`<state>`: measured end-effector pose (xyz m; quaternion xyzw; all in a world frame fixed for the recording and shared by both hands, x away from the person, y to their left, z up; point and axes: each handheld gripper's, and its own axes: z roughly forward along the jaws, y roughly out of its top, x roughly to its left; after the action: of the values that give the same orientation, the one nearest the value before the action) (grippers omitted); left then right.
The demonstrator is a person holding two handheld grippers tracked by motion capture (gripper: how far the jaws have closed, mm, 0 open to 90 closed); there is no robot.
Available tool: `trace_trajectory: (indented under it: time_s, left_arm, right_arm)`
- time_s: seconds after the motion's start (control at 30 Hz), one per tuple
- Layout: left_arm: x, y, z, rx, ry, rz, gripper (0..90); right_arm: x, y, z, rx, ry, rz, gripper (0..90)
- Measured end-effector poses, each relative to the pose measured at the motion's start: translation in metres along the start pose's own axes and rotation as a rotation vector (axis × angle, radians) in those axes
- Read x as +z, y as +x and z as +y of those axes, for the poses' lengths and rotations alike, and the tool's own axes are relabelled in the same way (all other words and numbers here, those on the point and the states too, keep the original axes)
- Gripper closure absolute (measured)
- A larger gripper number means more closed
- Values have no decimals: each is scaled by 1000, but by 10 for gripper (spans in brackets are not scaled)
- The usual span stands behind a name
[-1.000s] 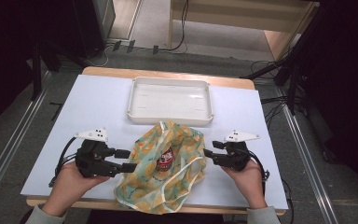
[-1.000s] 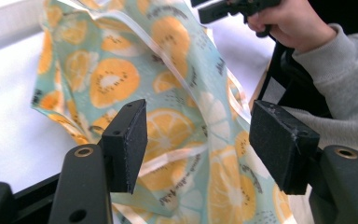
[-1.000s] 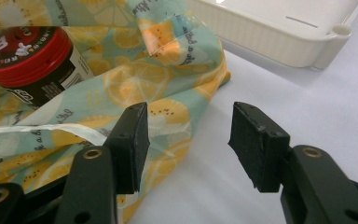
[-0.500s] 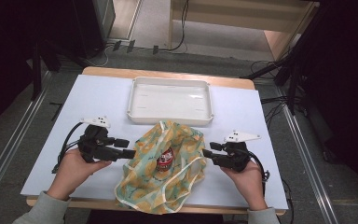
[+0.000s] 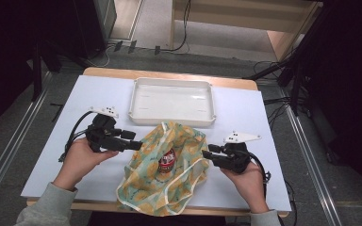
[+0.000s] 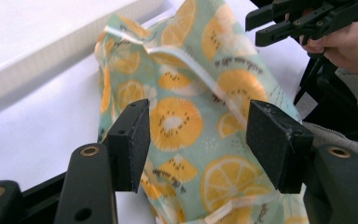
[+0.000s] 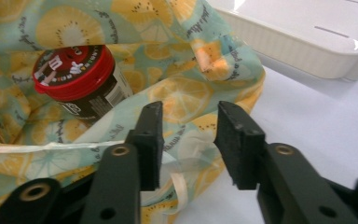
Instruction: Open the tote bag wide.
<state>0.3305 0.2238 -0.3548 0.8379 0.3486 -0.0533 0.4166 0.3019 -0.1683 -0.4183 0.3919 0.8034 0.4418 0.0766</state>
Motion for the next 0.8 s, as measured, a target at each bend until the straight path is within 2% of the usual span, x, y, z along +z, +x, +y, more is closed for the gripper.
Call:
trace_trajectory:
  time_s: [0.1, 0.13, 0.17, 0.2, 0.37, 0.5, 0.8]
  left_arm:
    - [4, -4, 11, 18, 7, -18, 406]
    - [4, -4, 11, 18, 7, -18, 406]
    - [6, -5, 16, 24, 15, -19, 406]
    - [6, -5, 16, 24, 15, -19, 406]
    - [12, -9, 26, 37, 21, -40, 407]
    - [18, -11, 34, 45, 17, -56, 407]
    - [36, -14, 46, 66, 60, -72, 404]
  right_arm:
    - [-1, 2, 3, 0, -9, 13, 734]
    - [-1, 2, 3, 0, -9, 13, 734]
    - [-1, 3, 5, 3, -9, 21, 782]
    - [-1, 3, 5, 3, -9, 21, 782]
    - [-1, 6, 11, 0, -7, 33, 900]
    - [1, 9, 16, -12, -6, 42, 900]
    - [18, 13, 20, -11, 10, 59, 900]
